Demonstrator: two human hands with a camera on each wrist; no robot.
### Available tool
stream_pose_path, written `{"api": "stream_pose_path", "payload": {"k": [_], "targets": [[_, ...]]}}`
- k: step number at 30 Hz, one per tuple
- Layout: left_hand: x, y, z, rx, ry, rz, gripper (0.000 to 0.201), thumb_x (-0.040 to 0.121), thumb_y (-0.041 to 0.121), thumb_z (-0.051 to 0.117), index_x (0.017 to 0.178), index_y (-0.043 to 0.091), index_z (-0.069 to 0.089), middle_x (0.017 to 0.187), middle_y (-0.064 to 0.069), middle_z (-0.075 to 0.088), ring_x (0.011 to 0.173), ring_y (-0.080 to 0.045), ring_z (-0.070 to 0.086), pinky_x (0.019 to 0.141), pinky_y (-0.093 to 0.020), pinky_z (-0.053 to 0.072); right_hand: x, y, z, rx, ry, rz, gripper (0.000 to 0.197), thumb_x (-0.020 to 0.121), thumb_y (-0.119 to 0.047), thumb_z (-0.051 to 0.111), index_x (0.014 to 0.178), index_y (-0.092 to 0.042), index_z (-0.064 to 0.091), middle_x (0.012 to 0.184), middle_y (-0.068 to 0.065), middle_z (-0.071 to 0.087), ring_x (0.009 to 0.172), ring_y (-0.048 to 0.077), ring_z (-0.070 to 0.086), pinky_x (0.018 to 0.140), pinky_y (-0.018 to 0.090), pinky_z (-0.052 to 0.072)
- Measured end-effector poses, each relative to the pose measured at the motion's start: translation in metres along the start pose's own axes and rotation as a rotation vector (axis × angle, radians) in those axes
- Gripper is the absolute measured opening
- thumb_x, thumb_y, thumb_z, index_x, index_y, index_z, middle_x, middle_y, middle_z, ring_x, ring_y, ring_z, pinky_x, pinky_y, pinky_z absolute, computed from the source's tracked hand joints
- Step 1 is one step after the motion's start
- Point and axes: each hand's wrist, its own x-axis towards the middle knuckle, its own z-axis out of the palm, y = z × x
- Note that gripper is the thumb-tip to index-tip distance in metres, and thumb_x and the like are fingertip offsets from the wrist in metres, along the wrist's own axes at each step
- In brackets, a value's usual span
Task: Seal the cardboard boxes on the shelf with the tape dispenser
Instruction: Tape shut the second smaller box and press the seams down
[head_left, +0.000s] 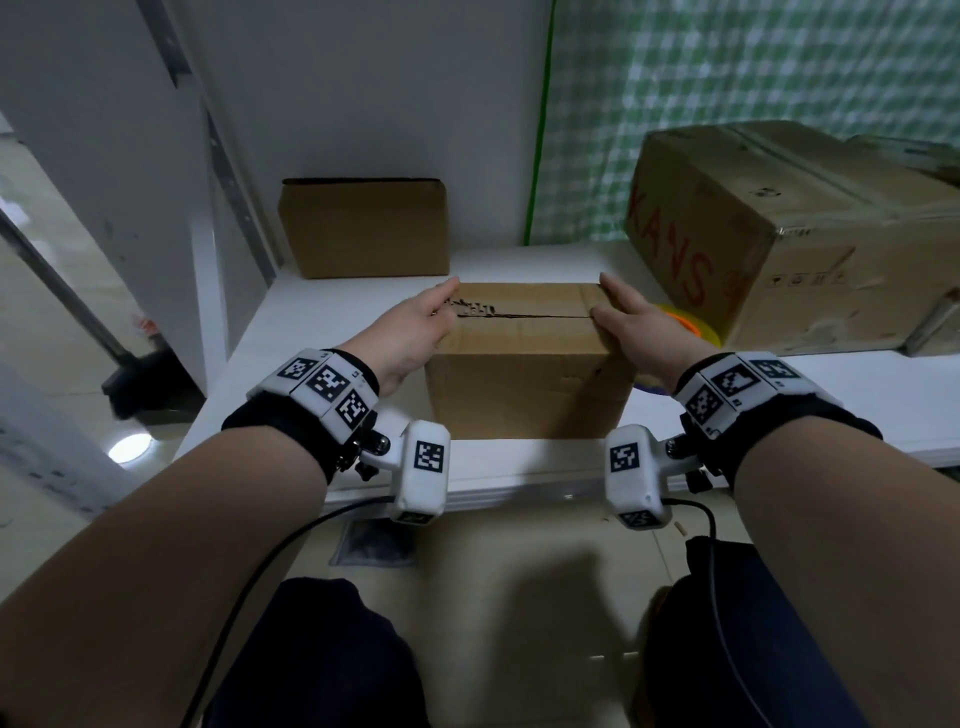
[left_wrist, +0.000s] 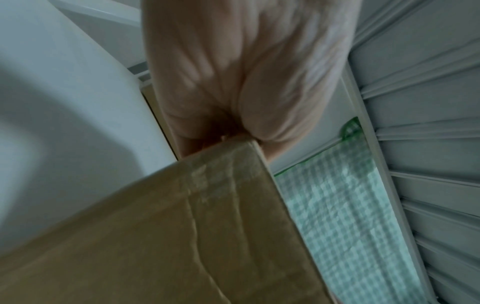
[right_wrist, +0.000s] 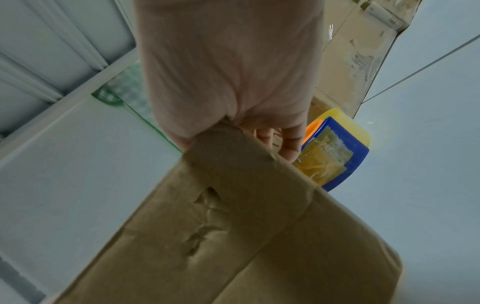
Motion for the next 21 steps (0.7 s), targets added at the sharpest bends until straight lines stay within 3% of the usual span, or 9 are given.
{"api": "stream_pose_path", "payload": {"k": [4, 8, 11, 13, 15, 19, 21], "targets": [[0.003, -0.001, 0.004, 0.011, -0.027, -0.019, 0.057, 0.101, 0.012, 0.035, 0.151, 0.028, 0.013, 0.158, 0.000, 0.012, 0.143, -0.019, 0.018, 0.116, -0.031, 0.014, -0.002, 0.001, -0.002, 0.032, -0.031, 0.018, 0.052, 0.101, -0.037, 0.038, 0.149, -0.040, 0.019, 0.147, 0.004, 0.035, 0.102, 0.017, 0.045, 0.059, 0.021, 0.038], [0.005, -0.002, 0.004, 0.064, -0.037, 0.002, 0.057, 0.102, 0.020, 0.036, 0.151, 0.028, 0.009, 0.159, 0.002, 0.003, 0.145, -0.020, 0.013, 0.118, -0.039, 0.014, -0.006, 0.003, -0.002, 0.065, -0.031, 0.017, 0.051, 0.101, -0.035, 0.037, 0.149, -0.039, 0.020, 0.143, 0.005, 0.038, 0.100, 0.018, 0.046, 0.059, 0.020, 0.039], [0.007, 0.004, 0.004, 0.556, 0.016, 0.046, 0.054, 0.102, 0.038, 0.029, 0.151, 0.029, 0.010, 0.158, 0.000, -0.014, 0.146, -0.026, -0.006, 0.118, -0.048, 0.007, -0.007, 0.002, -0.001, 0.109, -0.017, 0.005, 0.050, 0.101, -0.031, 0.038, 0.149, -0.034, 0.023, 0.141, 0.005, 0.039, 0.097, 0.016, 0.047, 0.064, 0.019, 0.040], [0.006, 0.013, 0.006, 0.892, 0.019, 0.091, 0.057, 0.097, 0.055, 0.025, 0.149, 0.037, 0.012, 0.158, 0.001, -0.017, 0.144, -0.028, -0.017, 0.115, -0.057, -0.004, -0.005, 0.003, -0.002, 0.127, -0.022, 0.008, 0.049, 0.102, -0.030, 0.038, 0.148, -0.033, 0.024, 0.136, 0.005, 0.040, 0.083, 0.011, 0.049, 0.057, 0.018, 0.040], [0.006, 0.023, 0.011, 1.068, -0.057, 0.133, 0.069, 0.086, 0.073, 0.019, 0.148, 0.043, 0.008, 0.158, 0.003, -0.014, 0.144, -0.026, -0.019, 0.111, -0.060, -0.010, -0.002, 0.002, -0.002, 0.137, -0.027, 0.019, 0.048, 0.101, -0.030, 0.039, 0.147, -0.034, 0.026, 0.125, 0.003, 0.041, 0.075, 0.007, 0.047, 0.050, 0.018, 0.041], [0.011, 0.034, 0.035, 1.210, -0.200, 0.170, 0.092, 0.068, 0.089, 0.024, 0.146, 0.049, -0.003, 0.159, -0.002, -0.011, 0.145, -0.025, -0.014, 0.110, -0.062, -0.011, 0.007, 0.008, -0.008, 0.161, -0.056, 0.034, 0.044, 0.099, -0.035, 0.043, 0.142, -0.040, 0.035, 0.120, 0.004, 0.046, 0.079, 0.012, 0.051, 0.061, 0.025, 0.045], [0.015, 0.035, 0.043, 1.219, -0.195, 0.184, 0.090, 0.069, 0.088, 0.030, 0.145, 0.051, -0.003, 0.159, -0.005, -0.008, 0.146, -0.025, -0.009, 0.112, -0.061, -0.007, 0.015, 0.016, -0.011, 0.181, -0.056, -0.010, 0.042, 0.099, -0.038, 0.039, 0.141, -0.038, 0.039, 0.130, 0.004, 0.047, 0.100, 0.019, 0.055, 0.081, 0.032, 0.049]]}}
